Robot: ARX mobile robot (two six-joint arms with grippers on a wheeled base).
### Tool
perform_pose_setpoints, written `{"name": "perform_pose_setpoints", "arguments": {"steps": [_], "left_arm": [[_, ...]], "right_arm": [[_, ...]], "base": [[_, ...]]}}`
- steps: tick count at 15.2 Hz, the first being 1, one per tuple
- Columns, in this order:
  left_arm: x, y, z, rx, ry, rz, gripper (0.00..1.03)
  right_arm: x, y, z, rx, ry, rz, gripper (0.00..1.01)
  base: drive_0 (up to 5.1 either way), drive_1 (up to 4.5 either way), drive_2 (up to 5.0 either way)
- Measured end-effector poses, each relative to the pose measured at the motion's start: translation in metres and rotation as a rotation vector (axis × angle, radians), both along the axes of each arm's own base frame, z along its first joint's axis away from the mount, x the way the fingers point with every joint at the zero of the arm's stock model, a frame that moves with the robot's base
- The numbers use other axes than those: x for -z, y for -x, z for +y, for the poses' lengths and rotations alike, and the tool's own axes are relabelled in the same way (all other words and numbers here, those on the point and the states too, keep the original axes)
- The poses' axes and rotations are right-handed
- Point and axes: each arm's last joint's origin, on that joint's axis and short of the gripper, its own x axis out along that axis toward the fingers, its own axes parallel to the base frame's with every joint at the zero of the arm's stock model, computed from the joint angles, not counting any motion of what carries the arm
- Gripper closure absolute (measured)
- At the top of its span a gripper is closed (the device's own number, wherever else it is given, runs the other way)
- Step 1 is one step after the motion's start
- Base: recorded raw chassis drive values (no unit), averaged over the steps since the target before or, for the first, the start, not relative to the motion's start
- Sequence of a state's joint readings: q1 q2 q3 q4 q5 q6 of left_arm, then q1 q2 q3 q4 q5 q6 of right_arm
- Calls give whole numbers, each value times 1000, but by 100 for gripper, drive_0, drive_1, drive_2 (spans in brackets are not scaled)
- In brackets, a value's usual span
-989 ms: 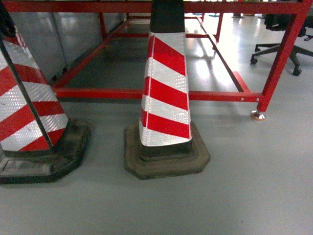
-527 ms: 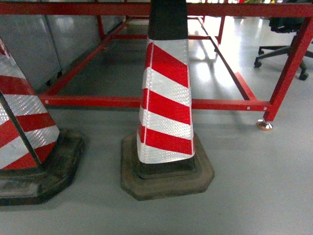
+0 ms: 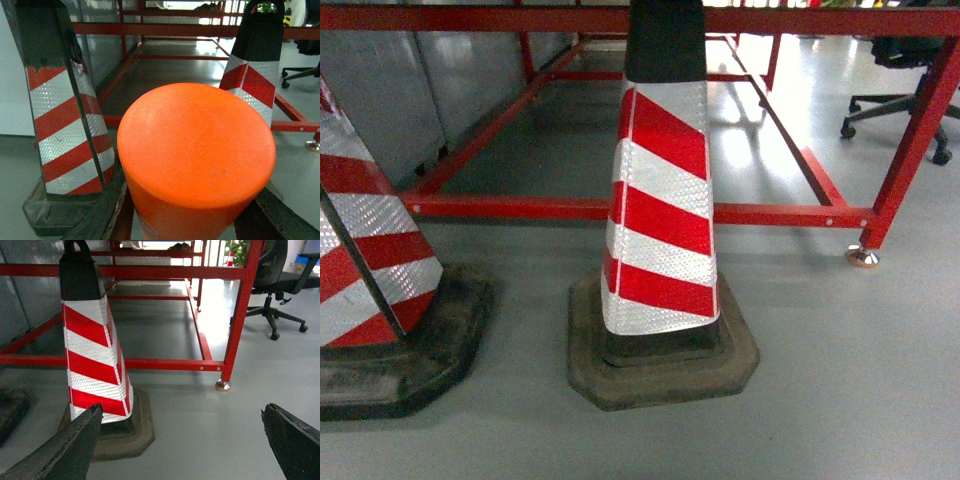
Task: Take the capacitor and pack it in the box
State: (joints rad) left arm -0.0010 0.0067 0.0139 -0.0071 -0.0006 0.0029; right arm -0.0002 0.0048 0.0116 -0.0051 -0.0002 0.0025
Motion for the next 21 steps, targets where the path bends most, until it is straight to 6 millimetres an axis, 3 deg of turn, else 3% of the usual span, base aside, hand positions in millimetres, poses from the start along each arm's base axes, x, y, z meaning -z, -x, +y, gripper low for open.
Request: {"name": "perform_pose_setpoints", "arguments": {"steps": [21], "left_arm": [[0, 0, 0, 1, 2, 0, 59]], "right_arm": [[0, 0, 0, 0, -1, 1, 3]], "base": [[0, 0, 0]]}}
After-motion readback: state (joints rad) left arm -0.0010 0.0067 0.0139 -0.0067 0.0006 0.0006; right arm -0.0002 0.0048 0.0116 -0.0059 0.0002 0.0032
